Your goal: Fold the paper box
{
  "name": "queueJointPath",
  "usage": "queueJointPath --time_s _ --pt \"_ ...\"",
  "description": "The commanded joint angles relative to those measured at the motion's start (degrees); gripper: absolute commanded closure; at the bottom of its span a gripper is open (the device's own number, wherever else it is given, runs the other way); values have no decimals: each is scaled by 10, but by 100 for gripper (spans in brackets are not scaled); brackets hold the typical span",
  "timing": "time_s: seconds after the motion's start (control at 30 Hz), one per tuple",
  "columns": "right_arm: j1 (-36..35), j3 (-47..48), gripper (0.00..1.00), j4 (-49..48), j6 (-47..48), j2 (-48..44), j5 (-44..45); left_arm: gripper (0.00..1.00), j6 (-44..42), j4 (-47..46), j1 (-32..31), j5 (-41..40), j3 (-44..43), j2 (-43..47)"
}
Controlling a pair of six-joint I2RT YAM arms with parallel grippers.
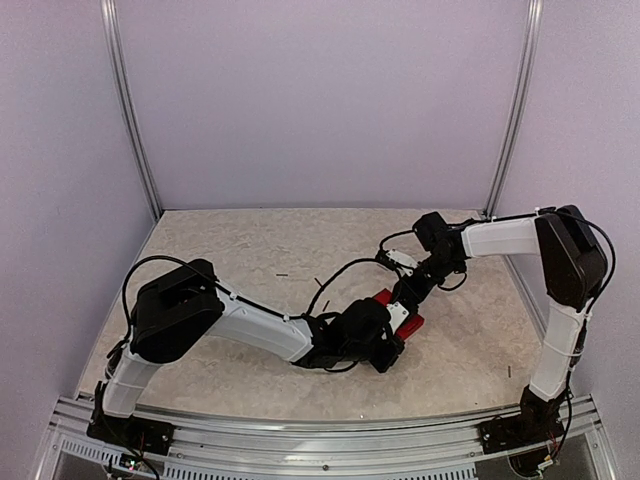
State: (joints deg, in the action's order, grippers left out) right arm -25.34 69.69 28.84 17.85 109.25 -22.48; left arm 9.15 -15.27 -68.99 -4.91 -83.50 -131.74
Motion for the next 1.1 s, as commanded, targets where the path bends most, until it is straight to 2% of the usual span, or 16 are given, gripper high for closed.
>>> queueJointPath --time_s 0.0,0.67,1.07 --pt "0 -24 62 36 4 41 31 100 19 10 9 -20 3 -4" --pt "2 -25 62 37 5 42 30 100 35 -14 11 -61 49 33" --pt "4 -25 62 40 6 40 9 100 23 -26 9 -42 37 27"
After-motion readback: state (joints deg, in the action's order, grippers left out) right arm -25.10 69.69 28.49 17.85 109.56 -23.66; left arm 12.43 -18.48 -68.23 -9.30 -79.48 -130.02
